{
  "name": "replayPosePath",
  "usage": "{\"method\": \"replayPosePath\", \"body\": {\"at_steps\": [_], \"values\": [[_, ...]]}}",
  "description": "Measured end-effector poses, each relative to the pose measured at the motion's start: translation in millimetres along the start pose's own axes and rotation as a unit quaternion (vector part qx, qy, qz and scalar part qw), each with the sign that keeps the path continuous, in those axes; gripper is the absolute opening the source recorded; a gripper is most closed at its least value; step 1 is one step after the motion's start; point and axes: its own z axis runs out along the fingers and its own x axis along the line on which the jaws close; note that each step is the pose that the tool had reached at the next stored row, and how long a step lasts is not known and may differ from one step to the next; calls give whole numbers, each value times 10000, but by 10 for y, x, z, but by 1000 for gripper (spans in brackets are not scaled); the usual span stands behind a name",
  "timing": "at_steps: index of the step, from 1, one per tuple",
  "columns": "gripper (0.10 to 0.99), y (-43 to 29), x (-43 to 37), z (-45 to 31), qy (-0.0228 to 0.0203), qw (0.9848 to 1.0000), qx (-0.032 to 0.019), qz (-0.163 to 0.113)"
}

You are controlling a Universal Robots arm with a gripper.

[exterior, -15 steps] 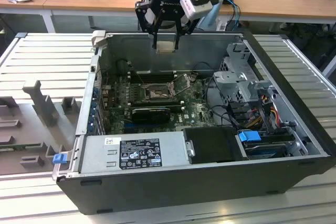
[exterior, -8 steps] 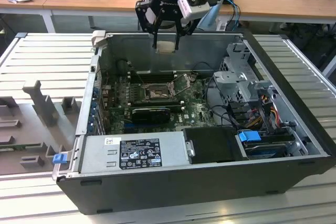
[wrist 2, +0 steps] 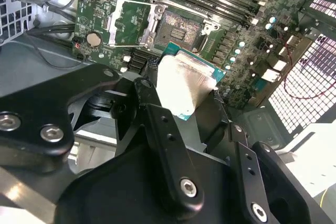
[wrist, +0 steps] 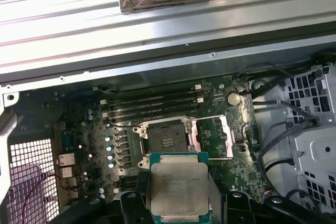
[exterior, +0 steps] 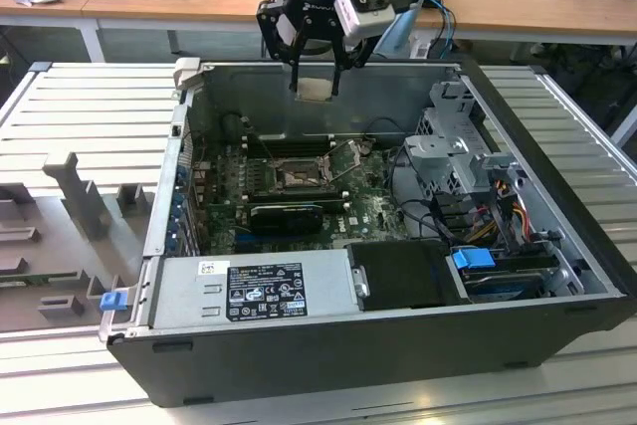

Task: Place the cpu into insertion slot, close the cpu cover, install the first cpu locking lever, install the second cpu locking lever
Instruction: 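Place the cpu into insertion slot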

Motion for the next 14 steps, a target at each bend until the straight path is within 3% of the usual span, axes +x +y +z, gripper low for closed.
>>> {"method": "replayPosePath", "body": {"at_steps": [14], "values": [[529,-4,2,46,-21,9997,-3,226]]}}
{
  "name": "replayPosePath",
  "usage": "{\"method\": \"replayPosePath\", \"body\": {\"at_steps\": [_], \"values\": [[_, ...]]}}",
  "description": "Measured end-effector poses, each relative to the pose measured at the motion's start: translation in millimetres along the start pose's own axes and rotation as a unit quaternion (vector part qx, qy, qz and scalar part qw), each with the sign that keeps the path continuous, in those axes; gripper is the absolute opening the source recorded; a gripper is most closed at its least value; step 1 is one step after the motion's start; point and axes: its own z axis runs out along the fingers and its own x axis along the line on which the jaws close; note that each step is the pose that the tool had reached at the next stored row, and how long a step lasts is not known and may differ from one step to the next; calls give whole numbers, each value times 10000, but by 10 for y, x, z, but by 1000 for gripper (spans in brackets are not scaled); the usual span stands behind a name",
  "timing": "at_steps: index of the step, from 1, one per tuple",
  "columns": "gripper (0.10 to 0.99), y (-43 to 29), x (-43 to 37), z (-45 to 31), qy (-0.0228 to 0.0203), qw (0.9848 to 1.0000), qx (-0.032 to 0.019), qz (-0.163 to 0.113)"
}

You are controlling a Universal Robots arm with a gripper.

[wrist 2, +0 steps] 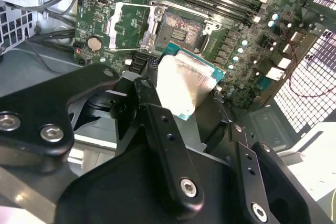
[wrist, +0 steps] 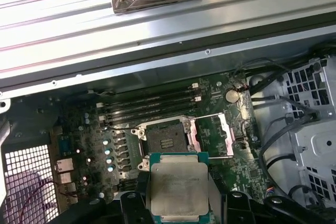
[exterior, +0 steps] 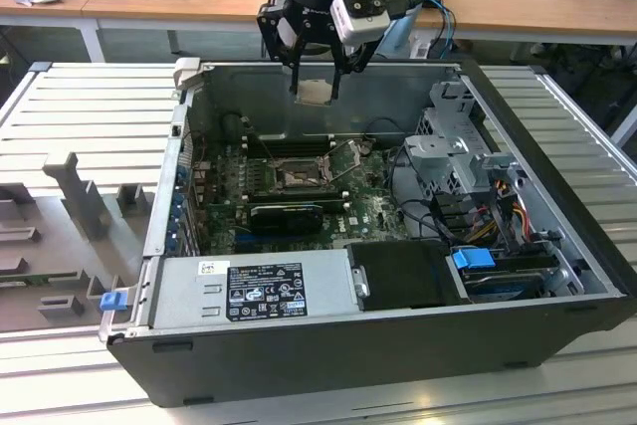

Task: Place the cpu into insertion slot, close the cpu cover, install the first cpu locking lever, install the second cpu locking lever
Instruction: 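Place the cpu into insertion slot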

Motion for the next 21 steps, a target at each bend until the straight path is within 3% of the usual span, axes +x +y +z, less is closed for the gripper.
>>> {"method": "replayPosePath", "body": {"at_steps": [21], "values": [[529,0,0,1,-31,9994,-7,346]]}}
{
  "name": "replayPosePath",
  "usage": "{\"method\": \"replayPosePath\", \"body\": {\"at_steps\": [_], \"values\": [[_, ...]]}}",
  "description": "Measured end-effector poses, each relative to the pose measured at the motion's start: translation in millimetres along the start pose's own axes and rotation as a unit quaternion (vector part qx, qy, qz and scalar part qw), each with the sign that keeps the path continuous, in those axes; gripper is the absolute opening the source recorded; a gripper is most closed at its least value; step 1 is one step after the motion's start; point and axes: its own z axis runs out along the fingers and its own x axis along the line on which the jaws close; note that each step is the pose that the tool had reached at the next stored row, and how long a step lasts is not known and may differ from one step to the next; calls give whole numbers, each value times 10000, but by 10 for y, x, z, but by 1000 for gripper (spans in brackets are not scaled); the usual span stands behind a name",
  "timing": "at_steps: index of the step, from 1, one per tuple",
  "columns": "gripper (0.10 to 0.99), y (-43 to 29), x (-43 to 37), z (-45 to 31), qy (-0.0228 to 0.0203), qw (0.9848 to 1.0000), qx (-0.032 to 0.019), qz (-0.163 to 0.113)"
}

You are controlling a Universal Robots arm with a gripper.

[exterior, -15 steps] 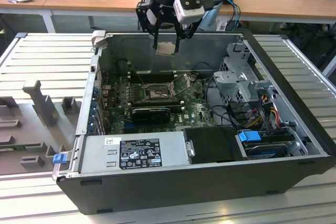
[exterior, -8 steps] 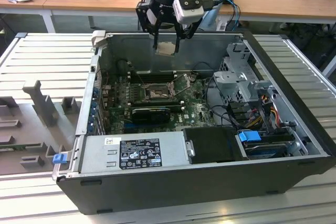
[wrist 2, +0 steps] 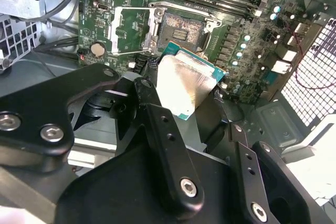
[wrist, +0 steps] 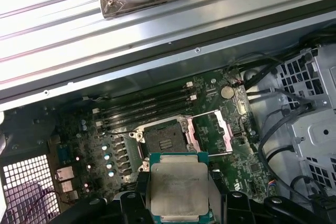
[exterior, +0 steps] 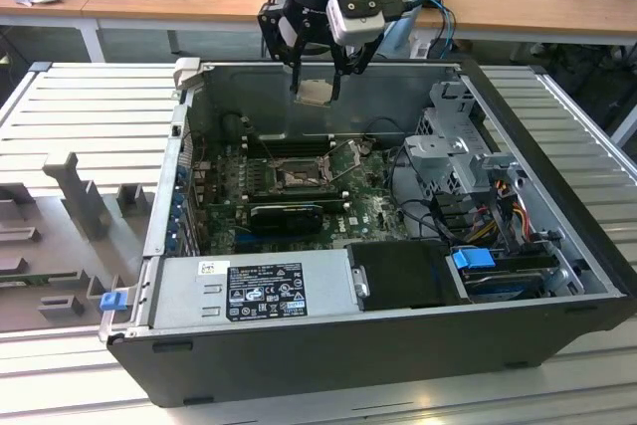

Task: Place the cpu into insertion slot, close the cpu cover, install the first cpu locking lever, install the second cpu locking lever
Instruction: 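Place the cpu into insertion slot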

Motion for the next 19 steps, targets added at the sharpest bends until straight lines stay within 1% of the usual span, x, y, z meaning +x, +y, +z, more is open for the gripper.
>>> {"method": "replayPosePath", "body": {"at_steps": [19], "values": [[529,0,0,0,-20,9997,-4,227]]}}
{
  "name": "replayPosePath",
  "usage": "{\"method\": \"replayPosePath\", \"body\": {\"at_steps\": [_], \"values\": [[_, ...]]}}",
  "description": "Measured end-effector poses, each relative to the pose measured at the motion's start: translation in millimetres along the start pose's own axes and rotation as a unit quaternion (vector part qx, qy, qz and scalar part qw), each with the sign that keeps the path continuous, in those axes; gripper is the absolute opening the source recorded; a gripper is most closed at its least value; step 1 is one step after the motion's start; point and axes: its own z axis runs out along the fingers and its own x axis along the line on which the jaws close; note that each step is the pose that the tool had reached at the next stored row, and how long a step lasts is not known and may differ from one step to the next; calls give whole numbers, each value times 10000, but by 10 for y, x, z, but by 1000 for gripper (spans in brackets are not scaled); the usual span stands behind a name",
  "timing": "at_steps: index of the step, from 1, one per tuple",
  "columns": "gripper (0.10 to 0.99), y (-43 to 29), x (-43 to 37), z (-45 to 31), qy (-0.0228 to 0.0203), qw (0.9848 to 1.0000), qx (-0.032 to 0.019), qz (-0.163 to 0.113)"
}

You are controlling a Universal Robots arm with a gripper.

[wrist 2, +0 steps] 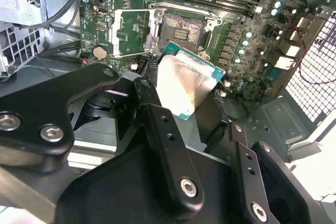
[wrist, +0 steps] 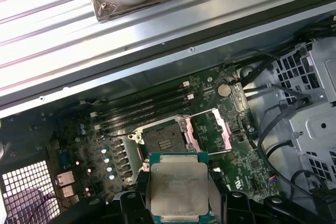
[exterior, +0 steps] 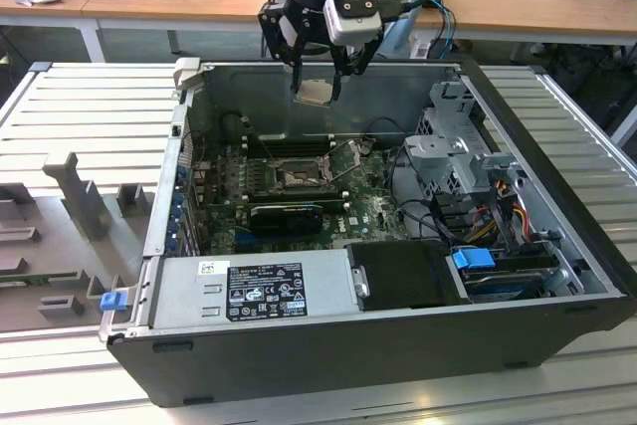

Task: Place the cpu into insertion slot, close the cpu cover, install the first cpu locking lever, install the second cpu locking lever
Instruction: 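Place the cpu into insertion slot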

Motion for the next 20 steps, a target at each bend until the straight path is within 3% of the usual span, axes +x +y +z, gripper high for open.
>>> {"method": "replayPosePath", "body": {"at_steps": [6,11,15,20], "values": [[529,0,0,1,-31,9994,-6,344],[529,-1,0,10,-84,9955,-18,945],[529,-1,0,11,-108,9925,-23,1220],[529,-1,-1,19,-117,9911,-26,1323]]}}
